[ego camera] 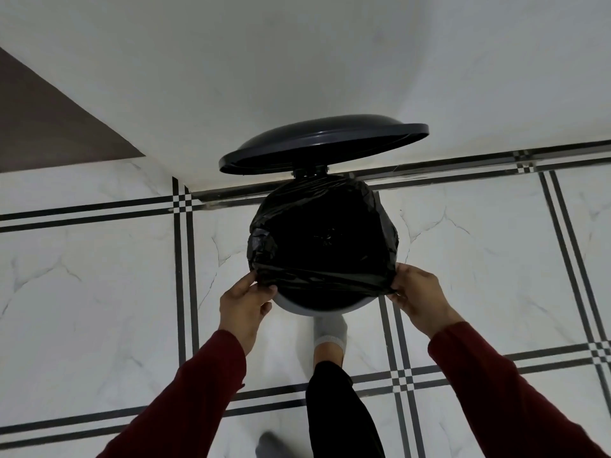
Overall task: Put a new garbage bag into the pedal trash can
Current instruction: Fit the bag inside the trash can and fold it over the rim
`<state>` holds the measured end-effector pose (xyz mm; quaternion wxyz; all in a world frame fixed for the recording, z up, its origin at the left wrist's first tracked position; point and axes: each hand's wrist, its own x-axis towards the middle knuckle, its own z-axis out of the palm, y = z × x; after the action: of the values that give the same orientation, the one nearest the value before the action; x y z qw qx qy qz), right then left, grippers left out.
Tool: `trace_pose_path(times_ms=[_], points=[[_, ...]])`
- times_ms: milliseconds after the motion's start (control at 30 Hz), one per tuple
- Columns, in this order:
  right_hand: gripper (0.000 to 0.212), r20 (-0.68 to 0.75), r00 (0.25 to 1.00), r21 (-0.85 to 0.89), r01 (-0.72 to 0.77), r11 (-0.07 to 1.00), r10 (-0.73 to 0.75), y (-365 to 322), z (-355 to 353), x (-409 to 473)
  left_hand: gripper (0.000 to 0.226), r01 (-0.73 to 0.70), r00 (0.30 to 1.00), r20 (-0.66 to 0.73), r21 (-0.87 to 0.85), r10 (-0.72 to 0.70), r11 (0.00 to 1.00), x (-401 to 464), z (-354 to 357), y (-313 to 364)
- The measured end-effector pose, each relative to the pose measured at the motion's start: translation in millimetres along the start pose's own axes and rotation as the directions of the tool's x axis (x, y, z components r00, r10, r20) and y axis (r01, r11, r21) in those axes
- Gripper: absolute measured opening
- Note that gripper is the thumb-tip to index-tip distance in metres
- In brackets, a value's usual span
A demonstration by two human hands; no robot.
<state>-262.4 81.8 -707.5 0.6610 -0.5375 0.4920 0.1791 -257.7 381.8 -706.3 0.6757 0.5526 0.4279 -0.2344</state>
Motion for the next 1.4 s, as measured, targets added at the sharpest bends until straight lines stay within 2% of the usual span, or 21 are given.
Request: trace_pose_path(times_ms=[100,200,300,333,367,400,433,500,533,567,600,633,700,800,900,1033,1100,1200,1300,1400], points=[[0.033,0.019,0.999,0.04,-0.042,0.998,0.041,4,-4,3,0.036,0.027,0.999,-0.032,-0.057,-0.029,0.998,-3,-4,-1],[0.03,-0.008,0.998,-0.101,0.056,0.993,-0.057,10,-7,6,0.038,0.073,0.993,-0.089,-0.05,-0.077,0.996,-4,-1,1],[0.03,-0.066,0.995,0.079,-0.066,0.995,0.071,19,-4,16,0.038,0.051,0.983,-0.173,-0.062,-0.061,0.997,1,5,5],[0.027,-0.084,0.996,0.066,-0.019,0.998,0.025,20,-6,19,0.038,0.049,0.983,-0.174,-0.073,-0.061,0.996,3,5,5],[0.023,-0.063,0.996,0.039,0.06,0.997,-0.057,16,-8,18,0.038,0.052,0.984,-0.164,-0.077,-0.064,0.996,4,4,4],[0.019,0.078,0.995,0.019,0.068,0.998,-0.069,15,-11,19,0.037,0.055,0.987,-0.148,-0.077,-0.066,0.995,4,1,4],[0.018,0.156,0.981,-0.058,0.125,0.99,-0.115,18,-12,15,0.037,0.057,0.989,-0.129,-0.079,-0.067,0.995,3,-2,3],[0.019,0.087,0.994,0.117,0.055,0.992,-0.065,16,-11,14,0.035,0.05,0.992,-0.113,-0.073,-0.058,0.996,2,-9,0],[0.019,0.008,1.0,0.157,0.02,0.987,-0.022,17,-8,14,0.036,0.04,0.993,-0.113,-0.056,-0.046,0.998,0,-11,-1],[0.017,-0.044,0.995,0.205,-0.08,0.976,0.091,17,-5,14,0.037,0.023,0.993,-0.115,-0.02,-0.025,1.0,2,-13,-2],[0.016,-0.039,0.983,0.242,-0.166,0.956,0.18,12,-1,10,0.038,0.003,0.993,-0.119,0.03,0.001,1.0,2,-15,-4],[0.015,-0.041,0.978,0.206,-0.191,0.96,0.203,9,2,8,0.04,-0.026,0.992,-0.118,0.096,0.038,0.995,3,-15,-6],[0.017,-0.049,0.985,0.155,-0.156,0.976,0.165,7,4,3,0.044,-0.108,0.981,-0.122,0.293,0.149,0.95,4,-12,-11],[0.027,-0.025,0.991,0.178,-0.123,0.976,0.13,13,4,1,0.045,-0.205,0.938,-0.124,0.553,0.323,0.807,1,-3,-17],[0.036,-0.005,0.989,0.228,-0.141,0.963,0.146,17,4,4,0.045,-0.246,0.905,-0.131,0.613,0.404,0.751,2,2,-24],[0.037,-0.034,0.987,0.127,-0.152,0.98,0.158,23,2,8,0.037,-0.207,0.91,-0.136,0.671,0.392,0.712,5,4,-25],[0.034,-0.037,0.985,0.152,-0.161,0.975,0.169,25,0,7,0.024,-0.151,0.928,-0.153,0.678,0.339,0.72,5,5,-22],[0.016,0.013,0.973,0.308,-0.223,0.925,0.23,18,2,2,0.014,0.012,0.963,-0.235,0.529,0.133,0.848,6,9,-15],[0.02,0.029,0.973,0.379,-0.222,0.898,0.229,13,5,-2,0.018,0.112,0.966,-0.257,0.318,-0.028,0.941,16,5,-14],[0.031,0.047,0.976,0.383,-0.215,0.899,0.213,17,6,2,0.019,0.173,0.973,-0.17,0.099,-0.154,0.98,21,4,-11]])
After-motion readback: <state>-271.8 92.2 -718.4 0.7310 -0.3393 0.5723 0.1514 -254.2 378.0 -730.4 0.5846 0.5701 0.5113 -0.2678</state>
